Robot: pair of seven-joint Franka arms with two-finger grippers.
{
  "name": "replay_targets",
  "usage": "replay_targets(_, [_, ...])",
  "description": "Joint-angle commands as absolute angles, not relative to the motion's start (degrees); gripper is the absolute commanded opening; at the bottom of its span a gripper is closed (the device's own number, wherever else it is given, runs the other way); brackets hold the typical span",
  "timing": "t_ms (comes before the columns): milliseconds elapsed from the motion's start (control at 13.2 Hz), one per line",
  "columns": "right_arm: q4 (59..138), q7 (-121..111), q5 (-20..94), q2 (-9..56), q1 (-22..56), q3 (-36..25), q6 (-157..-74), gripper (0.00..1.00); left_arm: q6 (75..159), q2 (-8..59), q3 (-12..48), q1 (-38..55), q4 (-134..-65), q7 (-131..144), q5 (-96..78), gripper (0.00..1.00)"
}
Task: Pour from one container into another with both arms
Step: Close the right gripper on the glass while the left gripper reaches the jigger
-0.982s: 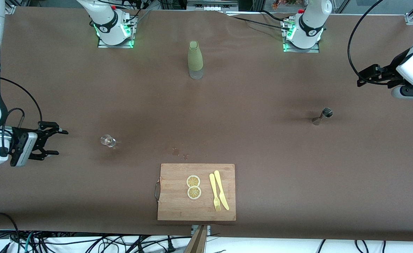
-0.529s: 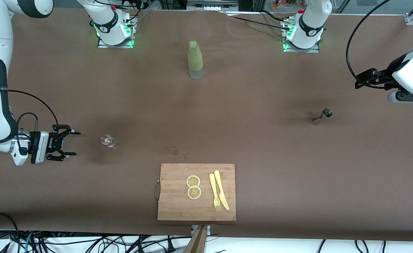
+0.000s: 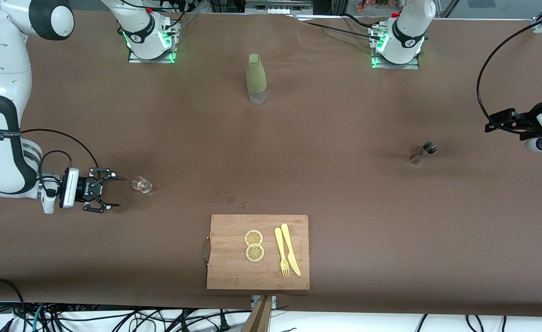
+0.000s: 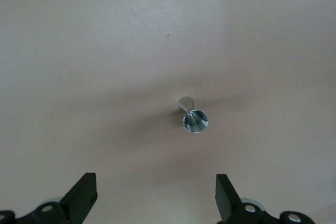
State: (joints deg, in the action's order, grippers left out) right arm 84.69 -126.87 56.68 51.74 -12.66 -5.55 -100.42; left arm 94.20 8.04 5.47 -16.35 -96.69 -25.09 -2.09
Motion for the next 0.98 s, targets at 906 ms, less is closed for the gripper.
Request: replay_targets(906, [84.99,-138.87,66.8,58.0,-13.18,-2.64,-92.46,1.0,97.21,34.26,1.41,-30.67,-94.32,-99.37,-29.26,1.0])
